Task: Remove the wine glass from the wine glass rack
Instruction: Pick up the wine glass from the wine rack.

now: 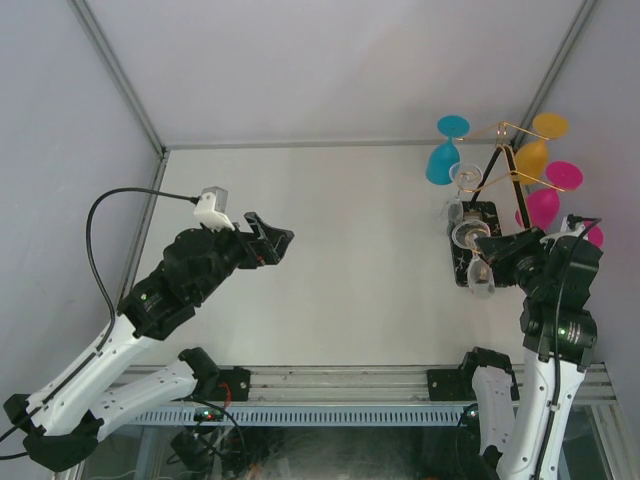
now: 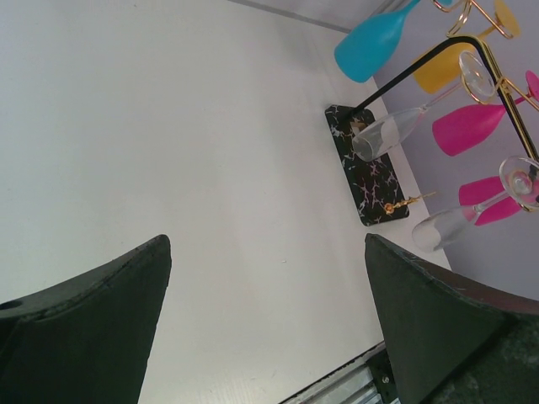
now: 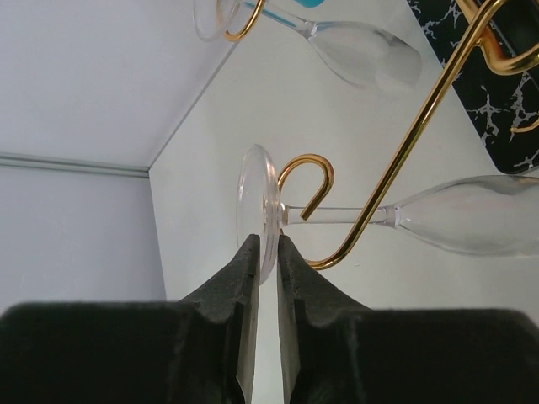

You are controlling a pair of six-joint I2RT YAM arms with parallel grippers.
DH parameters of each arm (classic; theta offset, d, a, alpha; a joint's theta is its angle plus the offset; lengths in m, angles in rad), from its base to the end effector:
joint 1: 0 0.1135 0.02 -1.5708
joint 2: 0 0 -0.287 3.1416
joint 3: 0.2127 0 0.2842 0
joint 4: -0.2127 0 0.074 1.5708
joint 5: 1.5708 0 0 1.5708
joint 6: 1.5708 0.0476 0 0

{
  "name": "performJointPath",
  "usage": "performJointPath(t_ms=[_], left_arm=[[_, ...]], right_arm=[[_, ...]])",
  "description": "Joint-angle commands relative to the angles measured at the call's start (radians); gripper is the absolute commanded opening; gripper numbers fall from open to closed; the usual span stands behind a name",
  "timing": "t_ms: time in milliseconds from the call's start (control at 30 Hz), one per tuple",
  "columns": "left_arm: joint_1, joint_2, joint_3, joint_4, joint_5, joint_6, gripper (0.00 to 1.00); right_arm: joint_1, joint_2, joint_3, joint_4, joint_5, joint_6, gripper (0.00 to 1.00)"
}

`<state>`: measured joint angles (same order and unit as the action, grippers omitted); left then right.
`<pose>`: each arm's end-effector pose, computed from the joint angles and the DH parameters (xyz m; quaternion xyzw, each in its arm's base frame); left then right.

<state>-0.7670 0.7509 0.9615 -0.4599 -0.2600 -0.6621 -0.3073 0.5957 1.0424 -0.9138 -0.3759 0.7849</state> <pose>0.1421 -0.1200 0.3965 -0.0384 0.7860 -0.3214 0.5267 0.1127 -0.0174 0.3954 0.3508 0.7658 0.2764 0.4628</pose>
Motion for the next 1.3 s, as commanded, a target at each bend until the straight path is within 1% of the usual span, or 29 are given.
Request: performJointPath(t_ms=[0,233,300,400,500,733,833,933,1000,1267], left_arm=[[0.008,-0.006,0.010,0.010,-0.020,-0.005,1.00],[0.011,-0.009,0.011,-0.002,-0.025,-0.004,1.00],[0.011,-0.012,0.013,-0.006,-0.032,-0.004,1.00],[0.012,-0.017,0.011,-0.008,-0.037,-0.032,1.00],[0.014,-0.020,0.010,-0.014,-0.041,-0.036,1.00],[0.017,-0.029,0.006,-0.024,-0.057,-0.044,1.00],[0.020,-0.033,0.006,-0.031,-0.061,-0.044,1.00],[0.021,-0.036,0.006,-0.033,-0.065,-0.044,1.00],[0.023,-0.038,0.009,-0.037,-0.070,-0.044,1.00],[0.029,-0.044,0.016,-0.035,-0.061,-0.029,1.00]], right_arm=[[-0.007,-0.023,-0.011,0.082,0.003,0.056,0.11],[-0.009,-0.070,-0.071,0.144,0.065,0.139,0.14],[-0.009,-0.072,-0.082,0.159,0.078,0.154,0.17],[-0.009,-0.073,-0.095,0.184,0.079,0.169,0.17],[-0.011,-0.082,-0.109,0.211,0.065,0.183,0.13],[-0.011,-0.099,-0.127,0.213,0.090,0.198,0.14],[-0.013,-0.105,-0.139,0.230,0.092,0.216,0.11],[-0.012,-0.104,-0.142,0.242,0.081,0.229,0.06],[-0.014,-0.107,-0.142,0.247,0.066,0.238,0.00],[-0.010,-0.121,-0.116,0.211,0.022,0.250,0.00]])
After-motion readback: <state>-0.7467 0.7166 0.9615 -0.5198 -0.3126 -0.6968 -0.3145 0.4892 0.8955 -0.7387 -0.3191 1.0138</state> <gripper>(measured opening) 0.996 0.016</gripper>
